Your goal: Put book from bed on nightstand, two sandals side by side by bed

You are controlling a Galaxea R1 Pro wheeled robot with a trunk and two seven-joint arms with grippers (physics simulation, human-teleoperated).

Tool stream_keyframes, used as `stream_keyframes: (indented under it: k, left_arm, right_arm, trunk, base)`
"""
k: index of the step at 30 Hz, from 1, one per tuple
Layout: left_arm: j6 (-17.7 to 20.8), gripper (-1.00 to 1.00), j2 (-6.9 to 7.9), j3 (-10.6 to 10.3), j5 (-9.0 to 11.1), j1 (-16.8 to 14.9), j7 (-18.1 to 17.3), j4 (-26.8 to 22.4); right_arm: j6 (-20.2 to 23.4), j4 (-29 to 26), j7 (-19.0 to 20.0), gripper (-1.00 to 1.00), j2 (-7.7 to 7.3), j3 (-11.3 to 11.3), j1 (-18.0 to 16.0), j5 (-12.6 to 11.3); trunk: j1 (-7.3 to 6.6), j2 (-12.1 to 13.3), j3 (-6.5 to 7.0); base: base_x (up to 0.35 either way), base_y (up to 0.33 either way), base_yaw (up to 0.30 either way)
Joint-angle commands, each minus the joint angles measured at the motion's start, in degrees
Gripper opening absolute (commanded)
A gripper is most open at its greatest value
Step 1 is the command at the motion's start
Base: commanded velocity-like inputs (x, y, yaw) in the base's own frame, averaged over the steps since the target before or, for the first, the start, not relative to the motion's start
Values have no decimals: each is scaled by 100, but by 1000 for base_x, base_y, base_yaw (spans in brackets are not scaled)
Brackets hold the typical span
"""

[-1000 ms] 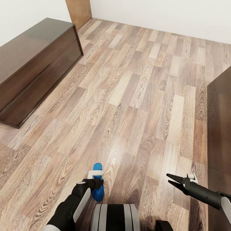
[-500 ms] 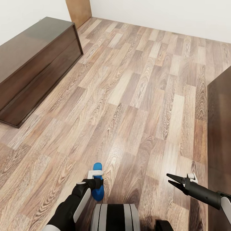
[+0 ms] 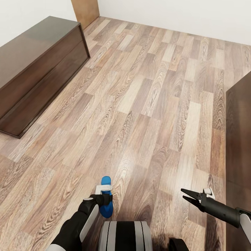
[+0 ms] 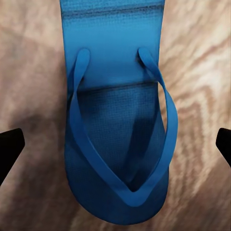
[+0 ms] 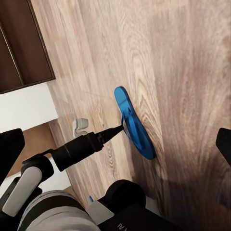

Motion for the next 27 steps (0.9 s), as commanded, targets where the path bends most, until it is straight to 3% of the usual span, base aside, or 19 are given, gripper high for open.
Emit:
stream_keyframes:
  k: [1, 15, 24, 27]
  left_arm:
    - [19, 100, 3, -13, 62, -2, 51, -7]
    - [19, 100, 9, -19, 60, -2, 23, -20]
    - [19, 100, 9, -18, 60, -2, 16, -17]
    - [19, 100, 9, -21, 60, -2, 16, -17]
  right_arm:
    - [21, 0, 22, 100, 0, -5, -2, 9]
    - [21, -8, 22, 100, 0, -3, -2, 9]
    - [21, -8, 22, 100, 0, -3, -2, 8]
    - [21, -8, 22, 100, 0, -3, -2, 10]
  trunk:
    - [2, -3, -25]
    - [4, -4, -47]
    - [28, -16, -247]
    - [28, -16, -247]
  base:
    - [0, 0, 0]
    - [0, 0, 0]
    - [0, 0, 0]
    - [0, 0, 0]
